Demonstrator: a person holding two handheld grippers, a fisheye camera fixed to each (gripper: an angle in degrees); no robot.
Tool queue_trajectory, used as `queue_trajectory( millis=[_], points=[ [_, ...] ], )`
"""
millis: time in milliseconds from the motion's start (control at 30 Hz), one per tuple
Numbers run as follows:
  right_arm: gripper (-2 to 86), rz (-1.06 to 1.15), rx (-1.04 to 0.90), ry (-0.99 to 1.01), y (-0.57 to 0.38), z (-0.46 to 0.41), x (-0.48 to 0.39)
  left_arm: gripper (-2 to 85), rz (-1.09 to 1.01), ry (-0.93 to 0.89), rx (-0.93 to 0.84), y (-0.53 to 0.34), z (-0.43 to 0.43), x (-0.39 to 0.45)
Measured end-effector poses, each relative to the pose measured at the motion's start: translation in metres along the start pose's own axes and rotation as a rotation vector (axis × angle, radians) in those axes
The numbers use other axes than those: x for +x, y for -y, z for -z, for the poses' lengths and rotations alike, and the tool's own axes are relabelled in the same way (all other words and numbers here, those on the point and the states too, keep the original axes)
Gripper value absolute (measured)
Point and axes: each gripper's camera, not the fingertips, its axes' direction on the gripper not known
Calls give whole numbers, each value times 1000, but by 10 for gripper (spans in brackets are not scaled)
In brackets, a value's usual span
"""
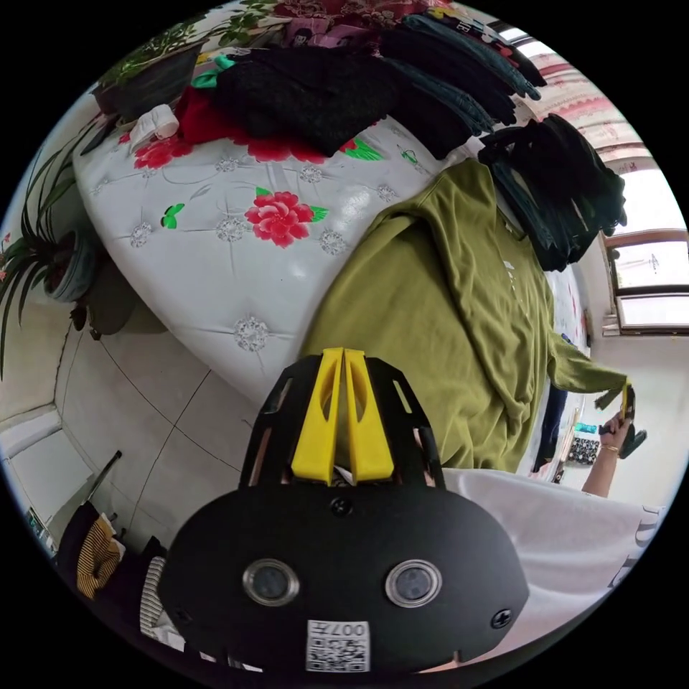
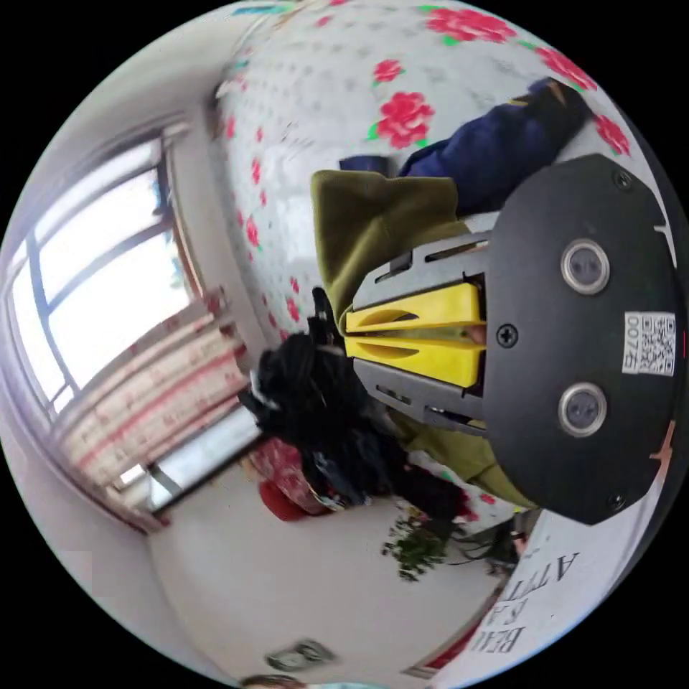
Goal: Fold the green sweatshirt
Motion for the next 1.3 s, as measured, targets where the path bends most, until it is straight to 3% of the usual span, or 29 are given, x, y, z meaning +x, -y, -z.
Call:
queue_trajectory(
  millis=[67,167,233,367,500,600,667,833,967,1133,1233,1300],
  points=[
    [-1,383,-94,120,-8,-30,-132,-6,7,-6,21,-4,8,-4],
    [3,701,-177,266,-70,-64,-263,5,25,-35,60,-13,21,-16],
    [8,755,-255,297,-122,-89,-314,36,29,-56,78,-19,28,-24],
    [31,828,-619,232,-252,-154,-375,88,-10,-112,89,-34,39,-44],
    [52,752,-743,136,-302,-150,-355,102,-29,-114,35,-49,40,-70],
    [67,601,-782,-51,-301,-129,-294,113,-41,-136,-4,-52,37,-88],
    [79,377,-803,-201,-291,-105,-226,119,-55,-143,-30,-51,34,-94],
    [99,-8,-842,-262,-298,-55,-126,125,-117,-150,-94,-40,25,-94],
    [100,-72,-1035,-165,-334,-68,-105,97,-190,-105,-172,-25,36,-93],
    [81,68,-1082,-257,-328,-81,-110,4,-353,-137,-298,-4,57,-83],
    [64,56,-1121,-165,-318,-82,-98,-3,-423,-271,-317,10,82,-80],
    [56,19,-1114,-80,-306,-80,-87,-5,-399,-472,-307,30,107,-93]
  ],
)
